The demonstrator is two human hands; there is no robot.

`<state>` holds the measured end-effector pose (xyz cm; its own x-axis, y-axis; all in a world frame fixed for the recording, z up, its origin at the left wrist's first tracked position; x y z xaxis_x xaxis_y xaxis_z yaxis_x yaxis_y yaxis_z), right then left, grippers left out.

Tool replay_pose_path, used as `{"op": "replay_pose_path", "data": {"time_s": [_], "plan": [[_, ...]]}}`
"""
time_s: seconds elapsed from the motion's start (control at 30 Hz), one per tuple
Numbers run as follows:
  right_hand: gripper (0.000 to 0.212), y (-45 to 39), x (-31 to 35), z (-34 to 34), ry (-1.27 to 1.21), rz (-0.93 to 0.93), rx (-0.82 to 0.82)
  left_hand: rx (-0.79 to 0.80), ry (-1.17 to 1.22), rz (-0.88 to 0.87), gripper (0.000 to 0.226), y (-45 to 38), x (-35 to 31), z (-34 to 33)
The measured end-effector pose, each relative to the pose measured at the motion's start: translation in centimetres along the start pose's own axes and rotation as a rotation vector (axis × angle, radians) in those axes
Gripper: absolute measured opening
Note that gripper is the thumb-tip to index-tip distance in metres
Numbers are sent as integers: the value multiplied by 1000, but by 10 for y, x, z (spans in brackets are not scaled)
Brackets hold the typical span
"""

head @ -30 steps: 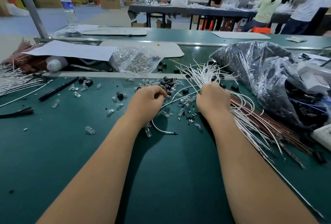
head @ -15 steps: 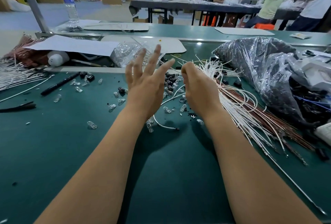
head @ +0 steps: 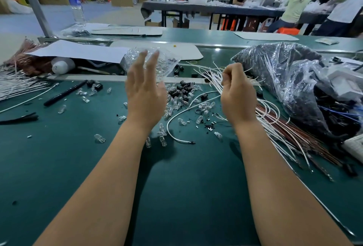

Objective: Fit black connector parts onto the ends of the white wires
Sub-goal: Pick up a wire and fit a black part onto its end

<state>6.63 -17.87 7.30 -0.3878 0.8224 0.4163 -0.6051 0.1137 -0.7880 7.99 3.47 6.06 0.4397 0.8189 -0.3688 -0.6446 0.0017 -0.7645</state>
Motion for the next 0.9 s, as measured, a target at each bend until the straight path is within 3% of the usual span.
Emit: {"op": "replay_pose_path", "data": {"time_s": [0.07,0.2,0.27,0.37,0.43,0.53,0.6,0.73,0.9], "plan": [[13,2,7,-7,-62,22,57,61,-79,-27,60,1,-4,-5],[12,4,11,-7,-26,33,31,156,-134,-39,23,6,-3,-14],[8,1,4,1,167,-7,-45,240,-76,-37,31,7,1,-19],[25,-2,-5,1,500,-96,-10,329,-9,-59,32,9,0,-25],[35,0,9,-11,422,15,83,337,22,-74,31,8,-6,-25],[24,14,48,-42,232,272,260,282,50,-120,30,7,-13,-21],[18,20,57,-58,220,306,336,276,37,-134,31,7,-14,-22],[22,15,27,-54,359,77,306,283,25,40,31,4,12,-22],[23,12,-4,-38,325,-145,227,204,98,214,22,-2,33,-21]]}}
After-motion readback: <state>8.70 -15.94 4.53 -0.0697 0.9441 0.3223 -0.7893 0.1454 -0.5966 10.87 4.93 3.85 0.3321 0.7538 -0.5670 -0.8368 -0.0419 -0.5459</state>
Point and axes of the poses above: each hand's wrist, its own y-axis away from the middle knuckle, its own z-axis out of the back of the hand, x = y × z, the point moved 8 cm from there along -y, towards the middle knuckle, and after that the axes turned 1 degree about -z, right-handed, at the moved point
